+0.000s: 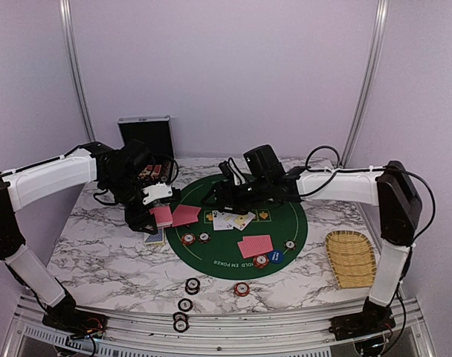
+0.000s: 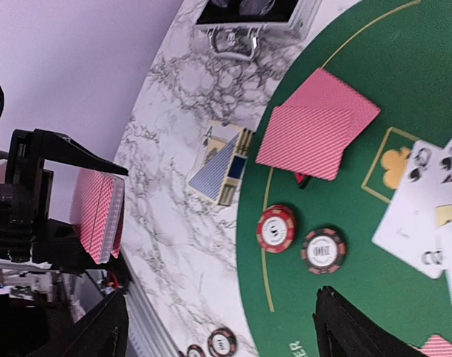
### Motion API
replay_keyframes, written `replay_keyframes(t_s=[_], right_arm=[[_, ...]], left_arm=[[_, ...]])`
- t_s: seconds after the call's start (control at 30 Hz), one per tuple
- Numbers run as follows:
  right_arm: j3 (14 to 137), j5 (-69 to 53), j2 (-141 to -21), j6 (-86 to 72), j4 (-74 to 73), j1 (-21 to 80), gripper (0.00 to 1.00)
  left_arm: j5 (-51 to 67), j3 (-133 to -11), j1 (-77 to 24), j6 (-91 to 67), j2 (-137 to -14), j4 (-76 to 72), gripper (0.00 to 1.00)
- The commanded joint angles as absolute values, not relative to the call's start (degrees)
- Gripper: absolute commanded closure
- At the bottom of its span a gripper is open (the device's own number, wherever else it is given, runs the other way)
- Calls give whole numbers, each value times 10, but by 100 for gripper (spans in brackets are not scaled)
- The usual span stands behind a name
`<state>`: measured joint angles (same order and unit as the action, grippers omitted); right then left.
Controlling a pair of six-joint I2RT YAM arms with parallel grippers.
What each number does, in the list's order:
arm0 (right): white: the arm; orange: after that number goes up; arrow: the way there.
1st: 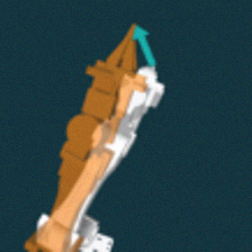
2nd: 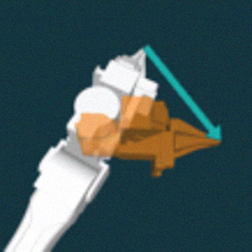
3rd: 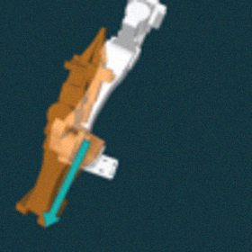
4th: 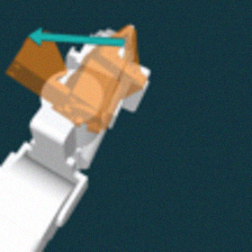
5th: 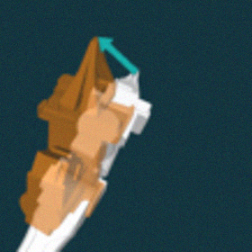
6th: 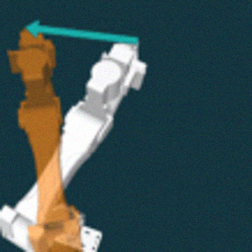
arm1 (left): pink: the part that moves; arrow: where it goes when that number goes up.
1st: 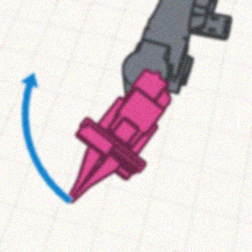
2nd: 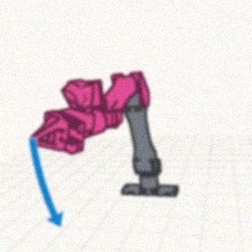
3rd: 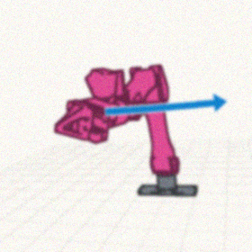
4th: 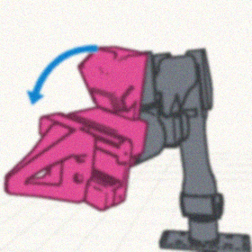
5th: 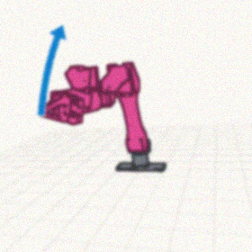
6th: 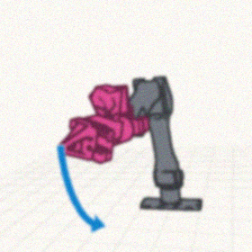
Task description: Distribute texas hold em gaming equipment
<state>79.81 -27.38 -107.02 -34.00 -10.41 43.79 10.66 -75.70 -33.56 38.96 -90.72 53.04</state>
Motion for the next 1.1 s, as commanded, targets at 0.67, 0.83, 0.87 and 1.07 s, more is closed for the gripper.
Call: replay_keyframes(t_s=[0.67,0.83,0.87,1.07], right_arm=[[865,-477,-1241,-639,241,508,11],[909,-476,-1289,-677,274,521,11],[921,-476,-1298,-682,275,523,11],[982,-468,-1340,-688,245,531,12]], left_arm=[[136,-784,-333,384,-911,531,100],[141,-785,-334,382,-914,527,100],[141,-785,-334,382,-915,527,100],[141,-783,-334,385,-918,523,100]])
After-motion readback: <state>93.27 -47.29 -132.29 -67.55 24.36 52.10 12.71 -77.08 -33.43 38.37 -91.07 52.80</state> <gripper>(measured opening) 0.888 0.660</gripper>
